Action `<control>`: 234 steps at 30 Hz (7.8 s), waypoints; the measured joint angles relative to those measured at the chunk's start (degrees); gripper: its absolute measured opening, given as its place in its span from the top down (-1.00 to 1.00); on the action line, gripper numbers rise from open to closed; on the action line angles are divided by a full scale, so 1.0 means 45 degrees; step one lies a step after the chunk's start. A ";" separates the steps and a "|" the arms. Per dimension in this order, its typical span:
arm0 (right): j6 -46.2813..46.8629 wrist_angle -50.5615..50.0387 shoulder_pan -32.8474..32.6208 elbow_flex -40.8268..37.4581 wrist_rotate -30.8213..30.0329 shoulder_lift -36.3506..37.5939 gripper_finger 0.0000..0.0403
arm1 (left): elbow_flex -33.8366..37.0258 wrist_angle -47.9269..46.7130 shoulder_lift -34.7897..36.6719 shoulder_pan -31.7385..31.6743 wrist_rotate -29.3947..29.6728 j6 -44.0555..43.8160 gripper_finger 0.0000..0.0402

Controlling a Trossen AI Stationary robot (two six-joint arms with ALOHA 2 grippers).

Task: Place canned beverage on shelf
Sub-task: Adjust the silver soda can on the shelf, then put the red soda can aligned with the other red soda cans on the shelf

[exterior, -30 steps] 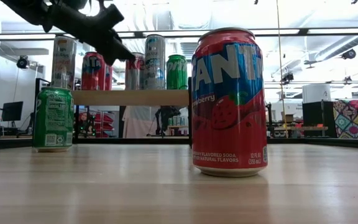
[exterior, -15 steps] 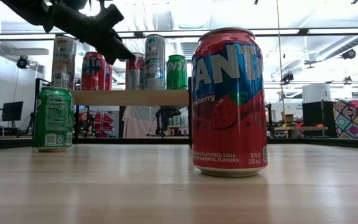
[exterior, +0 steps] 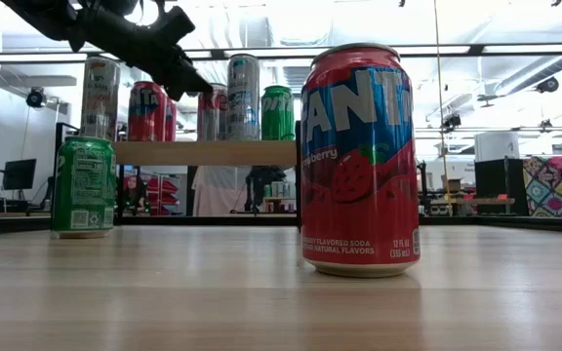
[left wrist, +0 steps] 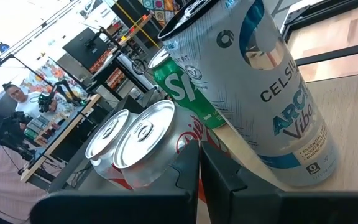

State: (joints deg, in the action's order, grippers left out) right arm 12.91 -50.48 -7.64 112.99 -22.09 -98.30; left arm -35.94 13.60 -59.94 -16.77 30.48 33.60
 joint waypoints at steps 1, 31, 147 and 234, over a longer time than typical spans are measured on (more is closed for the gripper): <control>0.0000 0.0000 0.0000 0.0000 0.0000 0.0000 0.95 | 0.0003 -0.0006 0.0020 0.0043 0.0005 0.0044 1.00; 0.2956 0.0058 -0.0170 0.0000 0.2141 -0.0502 0.95 | 0.0019 -0.3815 0.8236 0.3102 -0.3677 -0.2592 1.00; 0.4228 -0.1625 -0.4460 -0.2671 0.1923 -0.3347 -0.70 | 0.0112 -0.1547 0.6955 0.3495 -0.7582 -0.6688 1.00; -0.3123 0.9675 -0.0685 -1.1157 -0.1360 0.3453 -0.43 | -0.0539 0.0853 -0.3755 0.7472 0.1991 -0.7582 -0.73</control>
State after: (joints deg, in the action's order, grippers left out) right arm -1.15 -6.94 -10.72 62.78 -28.21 -82.76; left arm -38.37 17.44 -76.84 16.86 39.44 -0.51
